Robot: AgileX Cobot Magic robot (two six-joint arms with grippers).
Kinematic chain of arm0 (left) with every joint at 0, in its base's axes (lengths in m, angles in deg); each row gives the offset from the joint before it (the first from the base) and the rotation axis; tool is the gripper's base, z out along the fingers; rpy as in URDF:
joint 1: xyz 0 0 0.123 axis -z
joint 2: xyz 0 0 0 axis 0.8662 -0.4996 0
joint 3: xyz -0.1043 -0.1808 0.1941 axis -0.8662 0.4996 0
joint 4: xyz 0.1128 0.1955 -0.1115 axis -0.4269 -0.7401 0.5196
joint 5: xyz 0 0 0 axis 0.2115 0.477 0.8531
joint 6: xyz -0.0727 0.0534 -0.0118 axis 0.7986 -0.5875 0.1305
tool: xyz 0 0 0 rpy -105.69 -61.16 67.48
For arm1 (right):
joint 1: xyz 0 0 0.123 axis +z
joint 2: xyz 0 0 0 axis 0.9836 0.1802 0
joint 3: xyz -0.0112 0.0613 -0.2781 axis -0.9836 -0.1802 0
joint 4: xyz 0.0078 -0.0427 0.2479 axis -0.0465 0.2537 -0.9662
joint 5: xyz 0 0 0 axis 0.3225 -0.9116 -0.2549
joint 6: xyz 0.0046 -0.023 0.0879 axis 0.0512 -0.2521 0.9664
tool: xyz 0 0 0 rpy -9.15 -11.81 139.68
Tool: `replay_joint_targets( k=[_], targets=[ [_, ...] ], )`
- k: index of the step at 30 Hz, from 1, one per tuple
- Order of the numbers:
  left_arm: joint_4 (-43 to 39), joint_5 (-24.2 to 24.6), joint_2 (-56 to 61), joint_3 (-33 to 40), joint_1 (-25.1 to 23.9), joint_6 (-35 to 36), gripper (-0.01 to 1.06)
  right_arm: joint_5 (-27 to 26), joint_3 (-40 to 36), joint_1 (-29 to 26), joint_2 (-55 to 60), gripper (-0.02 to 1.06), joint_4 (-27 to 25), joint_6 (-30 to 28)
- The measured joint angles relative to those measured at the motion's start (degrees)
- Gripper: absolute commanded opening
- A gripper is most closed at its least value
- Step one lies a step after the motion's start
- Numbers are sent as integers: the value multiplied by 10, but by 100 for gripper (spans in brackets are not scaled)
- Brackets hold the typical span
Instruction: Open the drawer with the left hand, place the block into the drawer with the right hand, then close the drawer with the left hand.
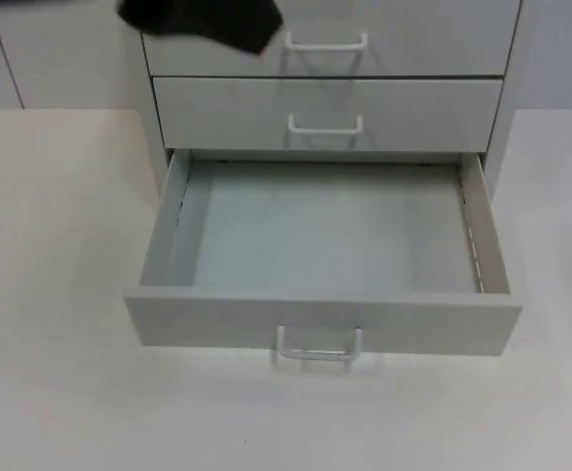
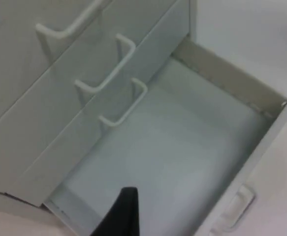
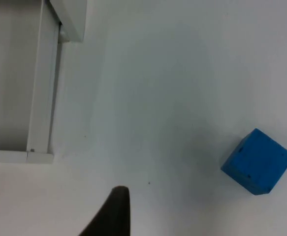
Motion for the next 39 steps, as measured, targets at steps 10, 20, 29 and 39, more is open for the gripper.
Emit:
replay_joint_targets(
  k=[10,20,29,39],
  targets=[
    [53,57,62,1,-108,-7,102,0,0,0,0,105,0,1],
    [85,26,134,104,-279,11,102,3,0,0,0,105,0,1],
    [62,19,230,178,-398,80,102,3,0,0,0,105,0,1],
    [17,20,283,213,-426,141,102,3,0,0,0,105,0,1]
  ],
)
